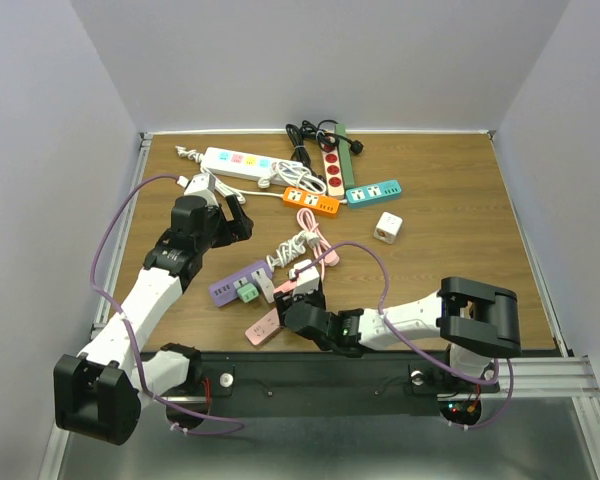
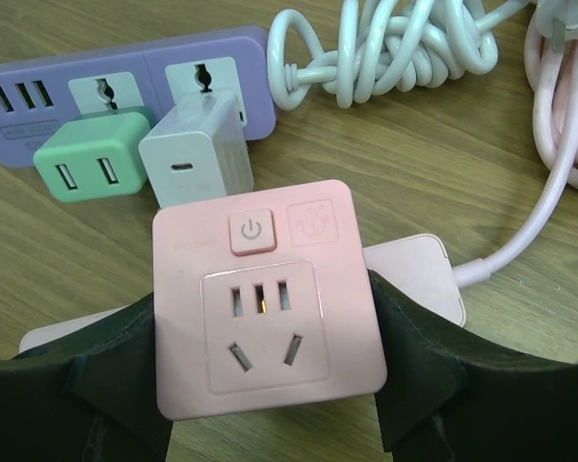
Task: Insert the plug
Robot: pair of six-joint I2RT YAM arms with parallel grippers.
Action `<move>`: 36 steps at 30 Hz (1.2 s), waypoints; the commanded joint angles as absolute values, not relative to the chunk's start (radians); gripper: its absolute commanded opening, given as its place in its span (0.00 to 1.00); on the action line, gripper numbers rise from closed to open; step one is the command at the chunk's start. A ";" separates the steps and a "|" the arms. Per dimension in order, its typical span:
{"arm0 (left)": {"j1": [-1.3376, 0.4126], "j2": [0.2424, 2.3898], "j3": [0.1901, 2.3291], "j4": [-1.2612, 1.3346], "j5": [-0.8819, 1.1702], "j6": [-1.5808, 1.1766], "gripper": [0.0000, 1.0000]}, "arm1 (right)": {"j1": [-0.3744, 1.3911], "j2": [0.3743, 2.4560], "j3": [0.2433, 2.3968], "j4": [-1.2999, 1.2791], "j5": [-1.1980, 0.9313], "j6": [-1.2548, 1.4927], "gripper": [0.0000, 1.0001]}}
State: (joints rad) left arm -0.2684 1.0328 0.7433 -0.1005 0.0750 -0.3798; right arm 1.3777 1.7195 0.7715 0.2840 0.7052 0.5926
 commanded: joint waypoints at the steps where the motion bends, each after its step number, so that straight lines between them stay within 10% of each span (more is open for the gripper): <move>1: -0.273 1.032 0.729 -0.058 0.078 -0.382 0.94 | 1.459 1.905 0.655 -0.121 0.156 0.838 0.00; 36: -0.272 1.049 0.738 -0.054 0.083 -0.359 0.94 | 1.506 1.959 0.798 -0.233 0.071 0.927 0.00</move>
State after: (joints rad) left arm -0.2684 1.0718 0.7433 -0.0933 0.0753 -0.3748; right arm 1.3930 1.7489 0.8757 0.0494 0.6434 0.6815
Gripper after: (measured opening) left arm 0.942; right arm 0.699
